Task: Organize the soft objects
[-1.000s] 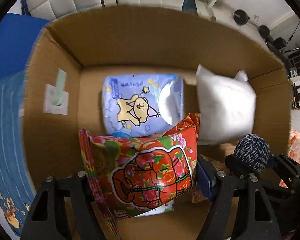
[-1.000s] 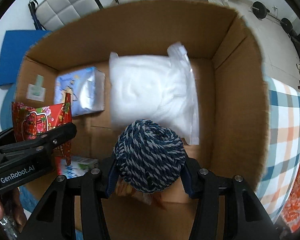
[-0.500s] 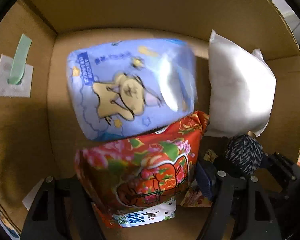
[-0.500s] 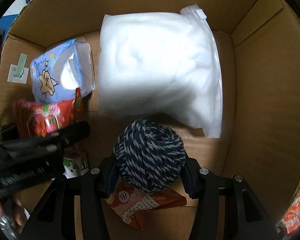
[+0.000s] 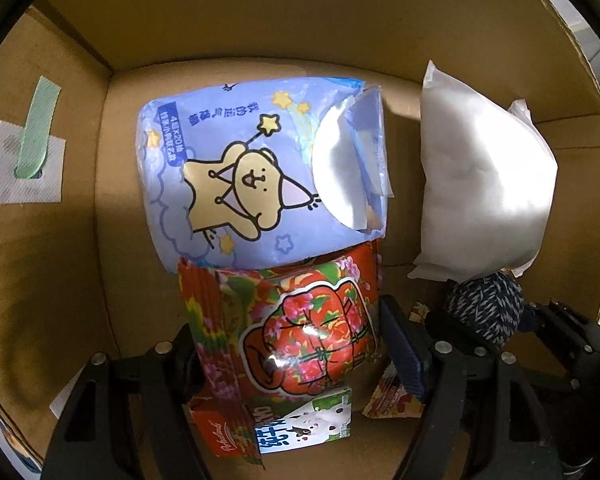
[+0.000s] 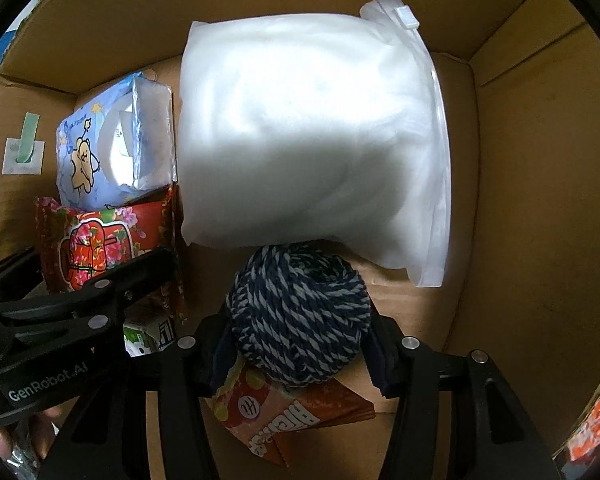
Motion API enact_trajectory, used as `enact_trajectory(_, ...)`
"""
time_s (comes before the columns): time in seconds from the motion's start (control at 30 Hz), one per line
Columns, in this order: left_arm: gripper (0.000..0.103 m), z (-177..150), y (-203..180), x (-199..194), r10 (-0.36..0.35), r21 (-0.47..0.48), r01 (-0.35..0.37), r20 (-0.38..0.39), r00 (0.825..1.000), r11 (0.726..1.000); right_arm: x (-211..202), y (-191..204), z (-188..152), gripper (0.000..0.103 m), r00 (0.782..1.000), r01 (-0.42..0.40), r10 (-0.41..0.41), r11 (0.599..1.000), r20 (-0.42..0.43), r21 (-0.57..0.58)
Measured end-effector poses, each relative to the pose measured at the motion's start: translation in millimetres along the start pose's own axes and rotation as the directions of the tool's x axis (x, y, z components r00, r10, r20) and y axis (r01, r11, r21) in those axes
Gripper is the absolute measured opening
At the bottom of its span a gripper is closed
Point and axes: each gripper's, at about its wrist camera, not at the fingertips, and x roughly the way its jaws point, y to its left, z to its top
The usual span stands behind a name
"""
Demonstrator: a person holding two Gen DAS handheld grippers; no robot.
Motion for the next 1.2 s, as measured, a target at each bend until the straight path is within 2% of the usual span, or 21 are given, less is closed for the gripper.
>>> enact_trajectory(0.07,0.074,12,10,5,0.003,-0.016,-0.003,-0.009,1.0,1.0,3,1,0,0.057,1.0,0.002,-0.002,1.0,-0.005,-0.001)
enact_trajectory(0.23,0.075,2,19,9,0.002,-0.033,-0.002,-0.023,1.0,0.999,1,6,3,0.061,1.0,0.017,-0.017,1.0,-0.014,-0.007)
enact_trajectory(0.3,0.079,3,21,7,0.025,-0.038,-0.025,-0.013,1.0,0.999,-2,6,3,0.077,1.0,0.027,-0.027,1.0,-0.01,-0.003)
enact_trajectory(0.4,0.09,2,21,-4,0.054,-0.034,-0.053,0.02,0.998,0.998,-8,8,2,0.09,0.999,0.035,-0.035,0.999,0.01,-0.003)
enact_trajectory(0.47,0.095,3,20,-13,0.085,-0.026,-0.084,0.043,0.995,0.996,-12,9,1,0.09,0.999,0.044,-0.044,0.999,0.015,-0.007)
enact_trajectory(0.5,0.101,3,19,-16,0.089,-0.023,-0.088,0.046,0.995,0.996,-15,10,0,0.09,0.998,0.052,-0.052,0.999,0.019,-0.011)
enact_trajectory(0.53,0.102,2,19,-19,0.09,-0.018,-0.09,0.046,0.995,0.996,-17,11,0,0.09,0.998,0.057,-0.056,0.998,0.023,-0.014)
enact_trajectory(0.97,0.102,-21,2,-84,0.114,0.005,-0.117,0.197,0.974,0.993,-58,25,-26,0.093,0.991,0.101,-0.098,0.994,0.087,-0.037)
enact_trajectory(1.07,0.103,-29,4,-95,0.115,0.004,-0.119,0.215,0.97,0.993,-65,23,-31,0.103,0.99,0.095,-0.092,0.995,0.105,-0.023)
enact_trajectory(1.2,0.103,-43,-2,-92,0.128,-0.001,-0.131,0.229,0.965,0.991,-76,17,-43,0.103,0.989,0.087,-0.085,0.996,0.122,-0.009)
